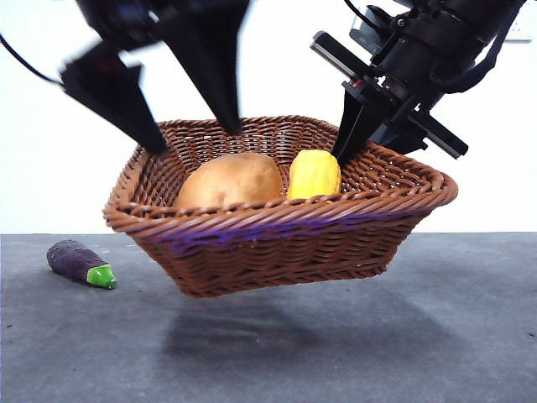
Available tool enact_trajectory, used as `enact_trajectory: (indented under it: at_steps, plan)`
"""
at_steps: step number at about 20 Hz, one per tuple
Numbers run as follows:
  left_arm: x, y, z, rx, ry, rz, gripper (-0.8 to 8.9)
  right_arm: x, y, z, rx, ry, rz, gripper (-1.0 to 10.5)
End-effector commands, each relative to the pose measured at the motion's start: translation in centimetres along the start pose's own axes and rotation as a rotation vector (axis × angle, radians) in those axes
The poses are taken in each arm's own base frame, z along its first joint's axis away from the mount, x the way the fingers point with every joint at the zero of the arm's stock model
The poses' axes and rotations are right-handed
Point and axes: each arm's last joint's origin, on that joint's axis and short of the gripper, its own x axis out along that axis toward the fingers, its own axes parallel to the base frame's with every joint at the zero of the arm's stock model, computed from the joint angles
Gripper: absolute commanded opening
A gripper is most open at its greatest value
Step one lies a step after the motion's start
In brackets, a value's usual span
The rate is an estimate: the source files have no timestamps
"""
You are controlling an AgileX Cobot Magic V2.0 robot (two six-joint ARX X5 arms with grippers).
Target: Help me put the vegetables on the table into the basket
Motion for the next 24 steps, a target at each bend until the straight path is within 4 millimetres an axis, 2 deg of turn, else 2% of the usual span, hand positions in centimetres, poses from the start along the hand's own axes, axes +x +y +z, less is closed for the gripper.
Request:
enact_trajectory:
  at_steps: [1,4,5,7,9,11,15,17,21,24]
  plan:
    - [-3.2,2.1,0.5,-0.082,-0.102,0.103,4.72,0.0,-0.2,0.2,-0.007,-0.016,0.012,-0.1]
    - [-6.9,6.0,1.2,-0.227,-0.21,0.234,4.71,-0.2,-0.5,0.4,-0.006,-0.02,0.021,-0.1]
    - [-7.5,7.5,1.3,-0.276,-0.219,0.273,4.71,-0.3,-0.7,0.4,-0.006,-0.022,0.022,-0.1]
    - [-7.2,10.2,1.1,-0.369,-0.199,0.334,4.71,-0.5,-0.6,0.5,-0.026,-0.028,0.022,-0.1]
    - [-5.8,13.0,0.9,-0.477,-0.147,0.355,4.71,-0.9,-0.8,0.7,-0.036,-0.041,0.026,-0.1]
    - [-3.6,15.4,1.0,-0.569,-0.102,0.322,4.71,-1.3,-1.0,0.9,-0.041,-0.048,0.046,-0.1]
    - [2.9,18.4,1.3,-0.657,0.044,0.321,4.72,-1.8,-1.2,0.8,-0.063,-0.037,0.049,-0.1]
    - [5.4,19.5,1.7,-0.686,0.098,0.321,4.72,-1.8,-1.4,0.7,-0.073,-0.024,0.042,-0.1]
    - [8.0,21.3,2.7,-0.748,0.125,0.329,4.72,-1.8,-1.4,0.6,-0.088,-0.017,0.039,-0.1]
    - [9.5,22.3,2.4,-0.789,0.161,0.337,4.71,-1.8,-1.4,0.6,-0.097,-0.017,0.038,-0.1]
